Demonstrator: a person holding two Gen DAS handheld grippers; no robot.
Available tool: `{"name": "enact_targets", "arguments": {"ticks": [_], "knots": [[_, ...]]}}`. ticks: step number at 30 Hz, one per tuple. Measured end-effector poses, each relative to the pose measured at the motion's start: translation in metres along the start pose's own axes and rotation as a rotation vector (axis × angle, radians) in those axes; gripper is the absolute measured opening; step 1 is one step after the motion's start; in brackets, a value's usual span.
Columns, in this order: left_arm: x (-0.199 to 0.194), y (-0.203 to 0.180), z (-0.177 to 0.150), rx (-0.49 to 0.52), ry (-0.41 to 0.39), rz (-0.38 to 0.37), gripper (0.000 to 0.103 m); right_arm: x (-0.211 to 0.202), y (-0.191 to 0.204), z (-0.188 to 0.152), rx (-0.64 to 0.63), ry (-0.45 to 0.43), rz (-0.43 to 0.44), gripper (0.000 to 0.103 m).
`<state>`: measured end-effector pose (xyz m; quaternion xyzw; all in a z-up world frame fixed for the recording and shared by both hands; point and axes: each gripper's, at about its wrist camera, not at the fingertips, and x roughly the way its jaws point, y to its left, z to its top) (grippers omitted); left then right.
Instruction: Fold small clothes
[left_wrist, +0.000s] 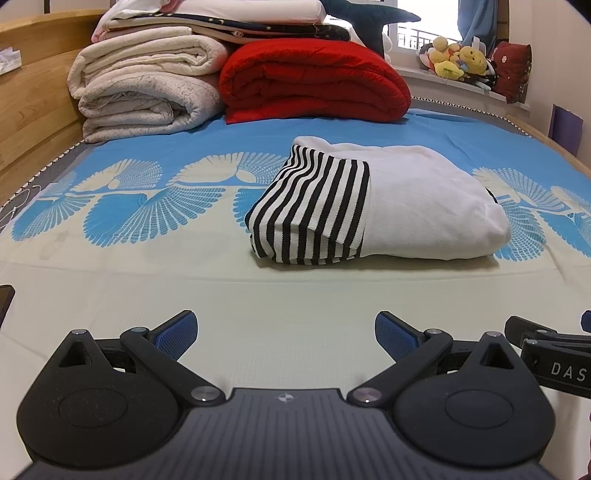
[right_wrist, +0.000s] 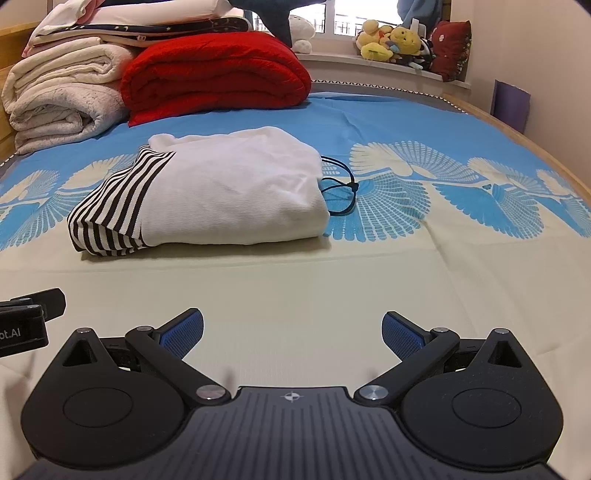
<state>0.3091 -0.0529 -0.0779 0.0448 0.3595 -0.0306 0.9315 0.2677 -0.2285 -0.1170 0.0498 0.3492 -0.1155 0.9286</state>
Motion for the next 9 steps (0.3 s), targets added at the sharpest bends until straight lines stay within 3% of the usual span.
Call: {"name": "enact_targets", "arguments": {"ticks": [9], "knots": [[0.0004, -0.0012, -0.001, 0.001, 0.006, 0.006, 0.102, -0.0007, 0.0033, -0.0008, -0.002, 0.004, 0.019, 0.102]]}}
